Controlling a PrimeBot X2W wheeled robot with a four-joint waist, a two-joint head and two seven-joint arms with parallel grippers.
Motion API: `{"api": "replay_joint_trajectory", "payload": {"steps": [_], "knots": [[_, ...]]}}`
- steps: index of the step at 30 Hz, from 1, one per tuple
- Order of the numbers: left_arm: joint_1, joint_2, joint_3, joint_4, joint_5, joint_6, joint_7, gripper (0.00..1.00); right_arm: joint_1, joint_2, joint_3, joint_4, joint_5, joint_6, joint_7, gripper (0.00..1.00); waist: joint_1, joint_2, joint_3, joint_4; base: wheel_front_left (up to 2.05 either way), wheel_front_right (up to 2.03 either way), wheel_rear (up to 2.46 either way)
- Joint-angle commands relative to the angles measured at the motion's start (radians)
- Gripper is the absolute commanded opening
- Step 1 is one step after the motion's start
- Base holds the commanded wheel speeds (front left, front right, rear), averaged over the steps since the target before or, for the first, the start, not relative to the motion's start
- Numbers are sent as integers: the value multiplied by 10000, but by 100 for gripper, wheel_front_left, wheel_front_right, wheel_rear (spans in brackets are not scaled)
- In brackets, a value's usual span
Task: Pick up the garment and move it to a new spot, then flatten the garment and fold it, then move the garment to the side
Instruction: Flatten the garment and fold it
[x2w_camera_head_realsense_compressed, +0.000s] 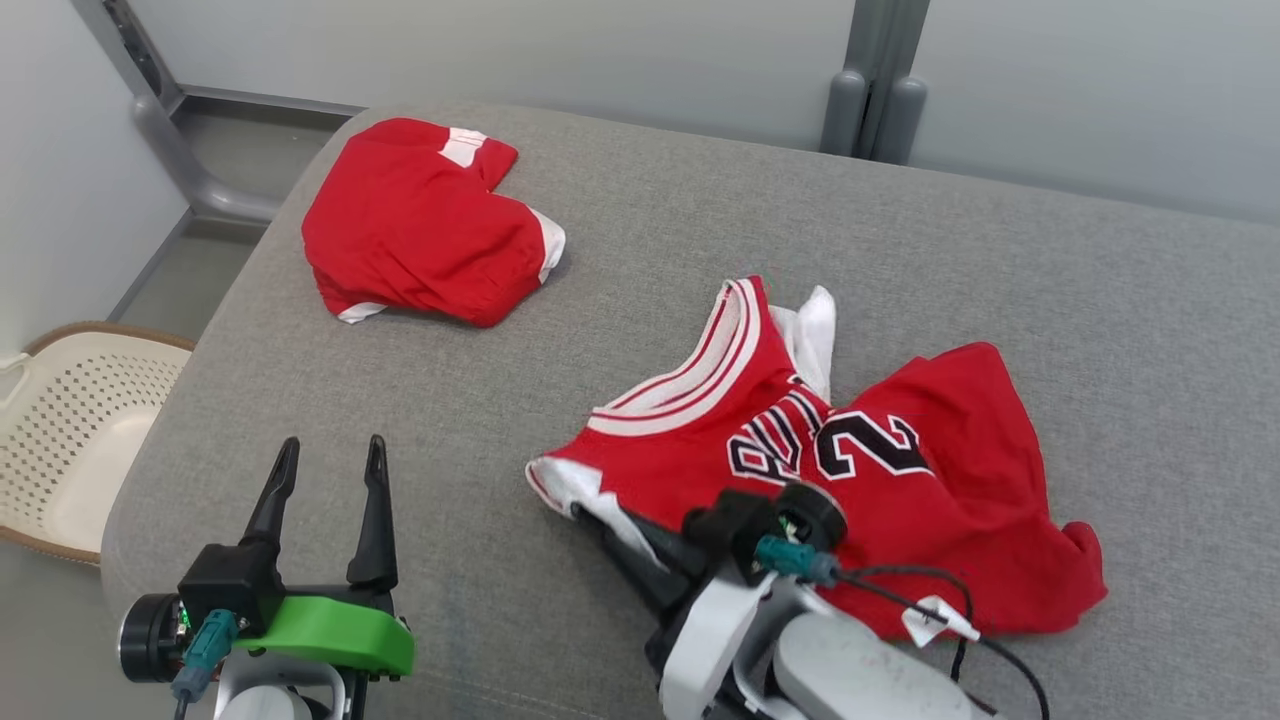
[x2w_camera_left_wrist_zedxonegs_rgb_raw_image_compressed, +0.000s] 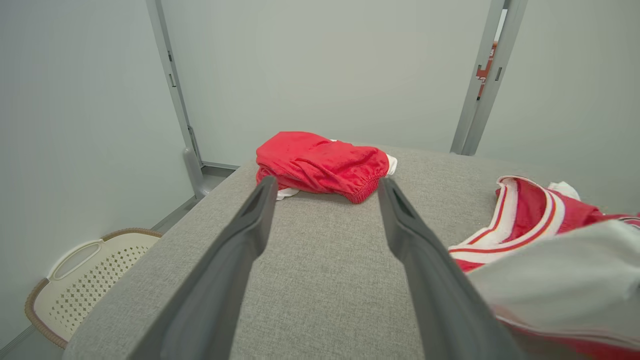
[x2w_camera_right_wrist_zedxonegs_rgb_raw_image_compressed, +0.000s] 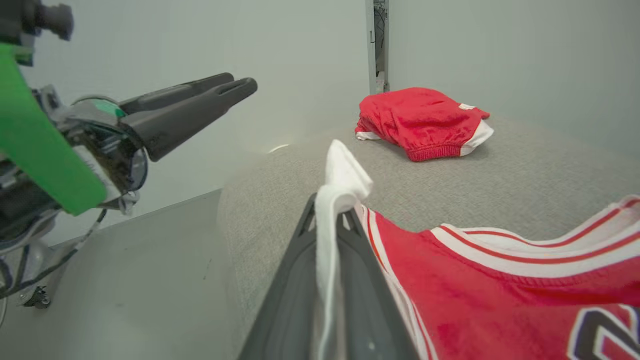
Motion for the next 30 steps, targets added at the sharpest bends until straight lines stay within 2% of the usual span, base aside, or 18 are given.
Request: {"api": "replay_joint_trajectory", "payload": {"steps": [1,2,3,6,12,17,24,30], "knots": [[3,9,3,27,83,-16,-9,100,197,-8,173,134,171,-17,-32,0,0,0,37,118,0,0,0],[7,2,-7,34,74,-9,-7,100,282,13,301,223,234,-17,-32,32,0,0,40,133,0,0,0],[27,-7,-13,38,62,5,-9,100,344,38,429,316,321,-17,-31,100,0,0,40,139,0,0,0],[87,-20,36,55,21,44,-7,100,281,67,430,404,421,-17,-32,100,0,0,38,74,0,0,0],[171,-35,120,79,-8,102,-9,100,100,-176,-928,-25,19,-17,-31,100,0,0,-99,-254,0,0,0],[206,-36,190,1,45,85,-9,100,231,-997,-2600,-505,-529,-17,-31,100,0,0,-153,-529,0,0,0],[22,-54,140,-109,101,41,-9,100,-94,-2320,-4888,-281,-981,-17,-31,100,0,0,101,-629,0,0,0],[-203,-74,8,-109,94,38,-9,100,-610,-3155,-5423,686,-1087,-16,4,100,0,0,501,-456,0,0,0]]}}
